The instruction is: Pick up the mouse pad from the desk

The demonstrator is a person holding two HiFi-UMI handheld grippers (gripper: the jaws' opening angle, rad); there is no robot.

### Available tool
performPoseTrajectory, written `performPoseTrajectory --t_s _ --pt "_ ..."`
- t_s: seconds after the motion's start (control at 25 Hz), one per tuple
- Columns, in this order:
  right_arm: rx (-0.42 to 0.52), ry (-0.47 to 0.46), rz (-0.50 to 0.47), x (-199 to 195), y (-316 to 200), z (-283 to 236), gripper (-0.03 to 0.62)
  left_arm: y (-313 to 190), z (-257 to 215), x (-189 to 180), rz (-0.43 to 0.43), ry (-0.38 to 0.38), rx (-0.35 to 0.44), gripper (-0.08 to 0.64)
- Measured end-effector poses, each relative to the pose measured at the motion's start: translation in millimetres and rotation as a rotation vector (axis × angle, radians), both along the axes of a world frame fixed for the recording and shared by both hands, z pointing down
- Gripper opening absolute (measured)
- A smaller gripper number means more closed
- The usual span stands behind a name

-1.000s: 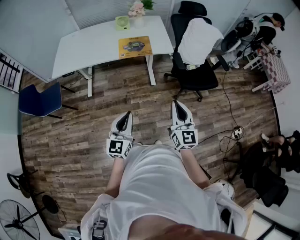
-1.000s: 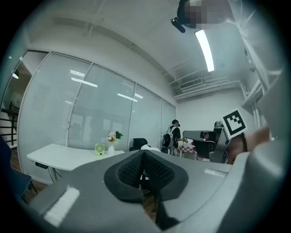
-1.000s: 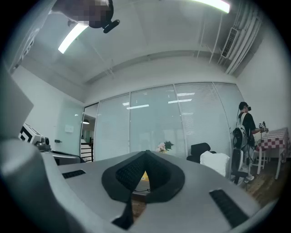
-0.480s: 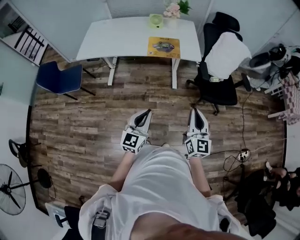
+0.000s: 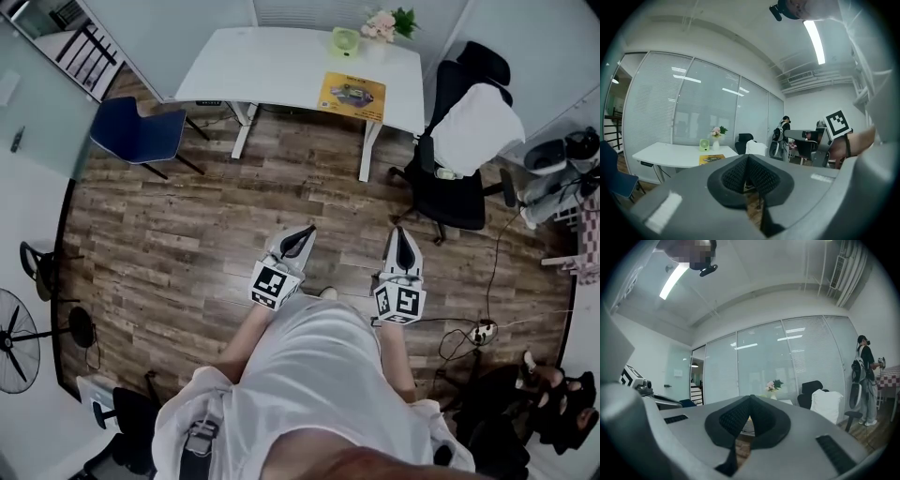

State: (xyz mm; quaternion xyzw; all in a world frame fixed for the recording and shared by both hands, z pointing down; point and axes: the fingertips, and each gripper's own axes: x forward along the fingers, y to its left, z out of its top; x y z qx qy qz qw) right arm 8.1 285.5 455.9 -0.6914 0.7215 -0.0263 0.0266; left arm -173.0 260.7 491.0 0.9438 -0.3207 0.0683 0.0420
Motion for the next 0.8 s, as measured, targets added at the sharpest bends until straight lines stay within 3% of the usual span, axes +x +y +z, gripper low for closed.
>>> performPoseTrajectory --t_s 0.32,0.56,0.8 --pt "-0.027 -0.037 0.015 40.0 16.5 20.0 0.003 12.2 0.6 21.8 -0.016 -0.027 0.008 -0.014" --pt "-0.063 -0.051 -0.034 35.3 11.9 33.0 0.003 20.7 5.0 22.6 -0.020 -0.061 -0.014 -0.012" --pt "-0.095 -0.047 -0.037 41.9 -5.8 46.3 0.003 -1.2 10.8 40.3 0.011 -0.057 -0.013 -0.013"
